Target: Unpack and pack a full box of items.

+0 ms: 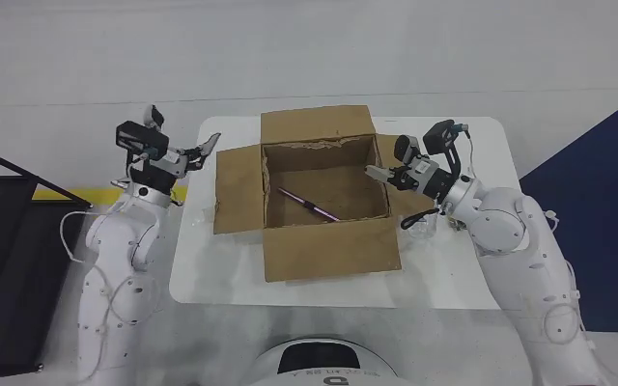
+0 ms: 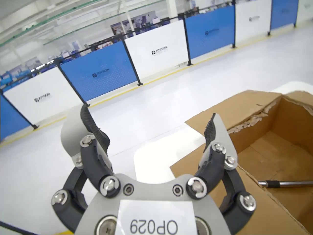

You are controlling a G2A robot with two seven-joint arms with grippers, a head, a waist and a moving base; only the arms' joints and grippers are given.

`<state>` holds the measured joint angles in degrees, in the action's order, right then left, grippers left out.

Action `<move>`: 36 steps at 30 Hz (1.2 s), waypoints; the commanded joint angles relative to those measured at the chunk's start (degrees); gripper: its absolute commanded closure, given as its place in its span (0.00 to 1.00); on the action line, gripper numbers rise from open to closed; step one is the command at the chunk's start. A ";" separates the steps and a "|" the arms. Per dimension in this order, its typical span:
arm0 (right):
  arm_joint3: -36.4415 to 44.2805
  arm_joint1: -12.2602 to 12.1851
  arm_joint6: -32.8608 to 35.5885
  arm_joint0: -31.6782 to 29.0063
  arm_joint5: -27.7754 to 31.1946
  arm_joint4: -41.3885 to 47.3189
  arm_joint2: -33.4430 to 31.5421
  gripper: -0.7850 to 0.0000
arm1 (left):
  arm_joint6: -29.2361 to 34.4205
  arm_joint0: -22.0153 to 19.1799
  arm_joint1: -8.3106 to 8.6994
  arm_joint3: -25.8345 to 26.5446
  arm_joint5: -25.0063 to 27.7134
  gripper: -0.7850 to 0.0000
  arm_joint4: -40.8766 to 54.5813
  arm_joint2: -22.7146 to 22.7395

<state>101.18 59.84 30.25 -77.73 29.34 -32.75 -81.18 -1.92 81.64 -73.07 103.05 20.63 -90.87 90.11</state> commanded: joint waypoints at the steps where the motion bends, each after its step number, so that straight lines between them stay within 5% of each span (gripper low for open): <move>1: 0.00 0.00 0.00 0.00 0.00 0.00 0.00 0.00 | 4.60 -5.30 -0.21 -3.28 3.79 0.00 -1.39 -5.25; 5: 0.00 0.00 0.00 0.00 0.00 0.00 0.00 0.00 | 17.57 -13.88 -1.27 -9.65 9.80 0.00 8.80 -12.53; 8: 0.00 0.00 0.00 0.00 0.00 0.00 0.00 0.00 | 22.70 -18.01 -1.84 -11.60 7.20 0.00 13.21 -14.16; 14: 0.00 0.00 0.00 0.00 0.00 0.00 0.00 0.00 | 22.94 -17.96 -1.80 -11.53 6.99 0.00 12.52 -14.14; 16: 0.00 0.00 0.00 0.00 0.00 0.00 0.00 0.00 | 24.19 -17.86 -1.40 -9.86 6.24 0.00 3.69 -15.39; 26: 0.00 0.00 0.00 0.00 0.00 0.00 0.00 0.00 | 32.78 -25.42 -1.03 -19.94 37.37 0.00 13.64 -23.87; 31: 0.00 0.00 0.00 0.00 0.00 0.00 0.00 0.00 | 40.53 -31.83 -0.86 -25.70 37.37 0.00 22.27 -33.09; 34: 0.00 0.00 0.00 0.00 0.00 0.00 0.00 0.00 | 41.75 -34.84 -1.01 -26.81 30.29 0.00 18.76 -33.02; 36: 0.00 0.00 0.00 0.00 0.00 0.00 0.00 0.00 | 41.75 -34.84 -1.01 -26.81 30.29 0.00 18.76 -33.02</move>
<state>101.18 59.84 30.25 -77.73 29.34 -32.75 -81.18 40.05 46.65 -74.08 76.16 52.42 -72.25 57.06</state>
